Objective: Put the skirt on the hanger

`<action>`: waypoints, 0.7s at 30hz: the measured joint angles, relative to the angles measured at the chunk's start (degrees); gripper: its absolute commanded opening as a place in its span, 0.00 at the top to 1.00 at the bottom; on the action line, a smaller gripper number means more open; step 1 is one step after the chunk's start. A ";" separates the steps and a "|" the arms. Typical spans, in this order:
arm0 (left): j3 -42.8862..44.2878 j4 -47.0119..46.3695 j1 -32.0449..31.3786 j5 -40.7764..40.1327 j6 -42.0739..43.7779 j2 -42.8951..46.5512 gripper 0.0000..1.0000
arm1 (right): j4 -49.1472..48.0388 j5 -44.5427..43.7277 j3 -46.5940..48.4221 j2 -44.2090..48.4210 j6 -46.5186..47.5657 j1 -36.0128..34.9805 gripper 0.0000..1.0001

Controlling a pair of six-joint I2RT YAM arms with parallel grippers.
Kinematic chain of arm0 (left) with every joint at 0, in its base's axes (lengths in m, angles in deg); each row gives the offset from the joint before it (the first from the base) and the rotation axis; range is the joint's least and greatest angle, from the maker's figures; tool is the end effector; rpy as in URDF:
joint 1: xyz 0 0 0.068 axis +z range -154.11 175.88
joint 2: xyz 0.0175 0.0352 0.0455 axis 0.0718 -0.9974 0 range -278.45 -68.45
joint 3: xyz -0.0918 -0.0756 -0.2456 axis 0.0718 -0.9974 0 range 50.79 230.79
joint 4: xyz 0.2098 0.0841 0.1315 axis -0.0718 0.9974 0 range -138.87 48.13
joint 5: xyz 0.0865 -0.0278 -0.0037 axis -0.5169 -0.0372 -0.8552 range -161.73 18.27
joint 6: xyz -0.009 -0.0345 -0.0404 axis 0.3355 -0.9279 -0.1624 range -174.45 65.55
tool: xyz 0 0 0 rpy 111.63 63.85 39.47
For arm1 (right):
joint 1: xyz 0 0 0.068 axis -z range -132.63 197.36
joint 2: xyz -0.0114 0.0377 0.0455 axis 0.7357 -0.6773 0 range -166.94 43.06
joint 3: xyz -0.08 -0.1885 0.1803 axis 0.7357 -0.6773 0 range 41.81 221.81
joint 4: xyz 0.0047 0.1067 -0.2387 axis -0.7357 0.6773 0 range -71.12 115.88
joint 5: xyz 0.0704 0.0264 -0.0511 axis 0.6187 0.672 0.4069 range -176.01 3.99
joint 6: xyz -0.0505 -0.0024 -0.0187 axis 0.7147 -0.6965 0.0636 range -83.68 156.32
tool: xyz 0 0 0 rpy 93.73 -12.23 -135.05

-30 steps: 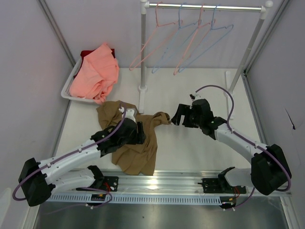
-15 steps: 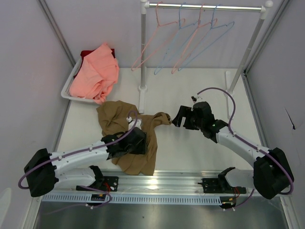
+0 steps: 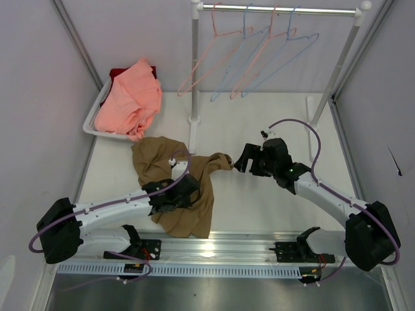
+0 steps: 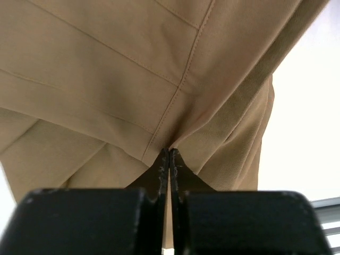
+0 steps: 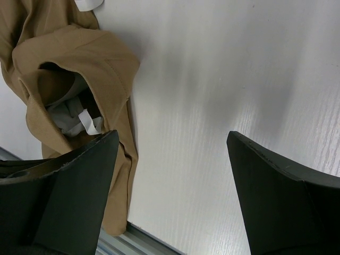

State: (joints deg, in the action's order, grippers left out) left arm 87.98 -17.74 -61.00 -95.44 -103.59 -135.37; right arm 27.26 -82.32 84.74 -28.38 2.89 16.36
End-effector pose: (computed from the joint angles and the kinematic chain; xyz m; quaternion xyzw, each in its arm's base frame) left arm 0.1271 -0.1689 0.1939 0.0124 0.9485 -0.0770 0.3069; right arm 0.2282 0.1399 0.2339 0.0045 0.8942 0.2626 0.3627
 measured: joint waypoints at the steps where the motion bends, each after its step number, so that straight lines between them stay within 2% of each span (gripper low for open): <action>1: 0.35 0.48 0.00 -0.39 0.02 0.24 1.00 | -0.02 0.00 -0.04 0.13 0.00 0.00 0.11; 8: 1.18 2.80 0.00 -1.90 -0.02 1.09 1.00 | -0.13 0.02 -1.62 1.49 -0.48 -0.02 0.10; 16: 1.79 4.79 0.00 -3.13 -0.39 2.80 1.00 | -0.70 -0.02 -3.72 8.76 -1.81 -0.02 0.09; 21: 2.82 6.64 0.00 -3.37 -0.42 4.87 1.00 | -2.29 0.17 -4.90 7.52 -3.02 -0.02 0.10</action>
State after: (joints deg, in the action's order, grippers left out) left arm 90.80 -11.09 -61.00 -98.80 -104.01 -130.49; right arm 24.97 -82.15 79.85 -20.86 -0.13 16.34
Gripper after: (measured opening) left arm 0.005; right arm 0.903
